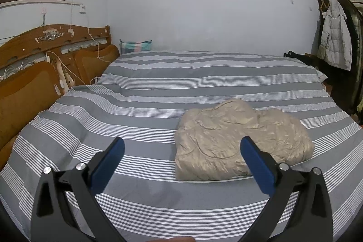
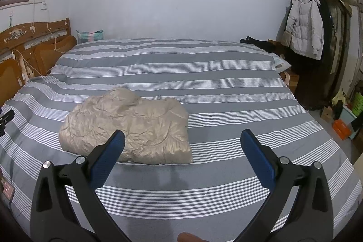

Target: Fold large clothes

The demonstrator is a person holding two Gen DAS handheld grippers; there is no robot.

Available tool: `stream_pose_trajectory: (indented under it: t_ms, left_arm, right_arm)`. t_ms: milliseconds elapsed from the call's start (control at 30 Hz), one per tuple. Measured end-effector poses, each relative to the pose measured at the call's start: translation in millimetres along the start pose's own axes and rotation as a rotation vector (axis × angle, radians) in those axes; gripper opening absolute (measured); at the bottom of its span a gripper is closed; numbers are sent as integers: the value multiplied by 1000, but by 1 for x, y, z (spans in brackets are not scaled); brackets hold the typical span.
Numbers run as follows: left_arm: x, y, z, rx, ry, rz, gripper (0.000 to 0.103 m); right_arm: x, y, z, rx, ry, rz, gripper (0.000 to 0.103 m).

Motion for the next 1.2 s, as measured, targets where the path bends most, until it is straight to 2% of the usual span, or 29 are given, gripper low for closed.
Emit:
stream_pose_trajectory:
  t_ms: [867,1200]
  left_arm:
    - [5,-4,-4,20,13,-17,101]
    - [9,-3,-4,-3,18,-7,101]
  right_arm:
    - [-3,-5,-8,15,-17,8,100]
    - [3,-1,0,8,-3,7,100]
Point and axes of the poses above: each gripper's, at about its wrist camera, not at the fingertips, and z roughly the way its jaws point, y to its left, x to its underside, the point moved 5 cm from there along z, roughly the way its jaws point, and after that the axes turned 13 degrees about -y, right-handed, at the moved point
